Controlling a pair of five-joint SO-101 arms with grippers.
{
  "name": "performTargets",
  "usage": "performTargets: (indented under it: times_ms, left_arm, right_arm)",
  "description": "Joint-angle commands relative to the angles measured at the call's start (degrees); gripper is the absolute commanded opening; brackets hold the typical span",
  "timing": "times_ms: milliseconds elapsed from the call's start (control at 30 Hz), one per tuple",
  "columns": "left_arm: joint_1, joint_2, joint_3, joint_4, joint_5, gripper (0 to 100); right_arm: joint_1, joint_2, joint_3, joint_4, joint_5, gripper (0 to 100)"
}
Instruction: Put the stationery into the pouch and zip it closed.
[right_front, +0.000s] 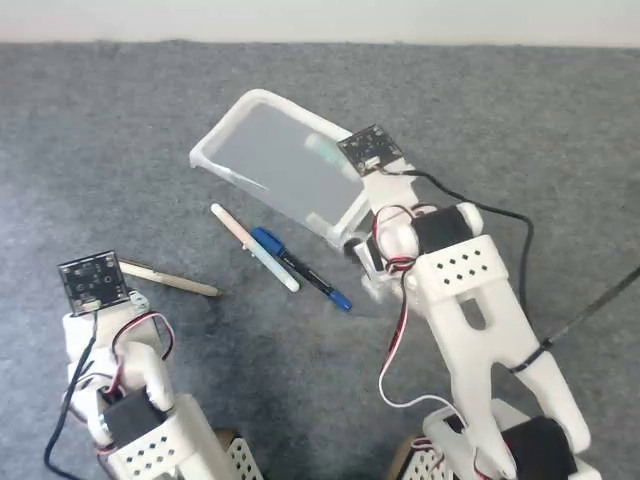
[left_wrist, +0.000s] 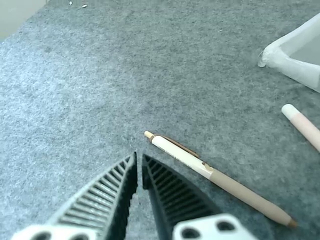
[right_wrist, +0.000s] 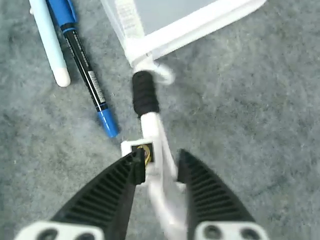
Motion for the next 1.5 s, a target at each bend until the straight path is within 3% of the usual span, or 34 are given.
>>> performTargets:
  times_ms: [0,200,367,833,1467]
  left_arm:
    - [-0.09,-1.05,-2.68,-1.58,-0.44,1]
    - [-0.09,-1.05,-2.68,-1.58,-0.44,1]
    - [-0.09,-1.05,-2.68,-1.58,-0.44,1]
    - [-0.09,-1.05,-2.68,-1.49,-0.44,1]
    - [-0.09,-1.05,-2.68,-1.49,-0.44,1]
  right_arm:
    - [1.71,-3.91,-6.51,4.88,-0.88,17.8]
    - [-0.57,-3.30,-2.81,-1.54,-0.53,16.9]
    - [-4.44,-3.21,1.85,-10.68,-0.44,0.2]
    - [-7.16,4.97,5.45,-21.67,-0.35,1.3]
    - [-4.18,22.20,-6.68,-21.85,-0.35,1.3]
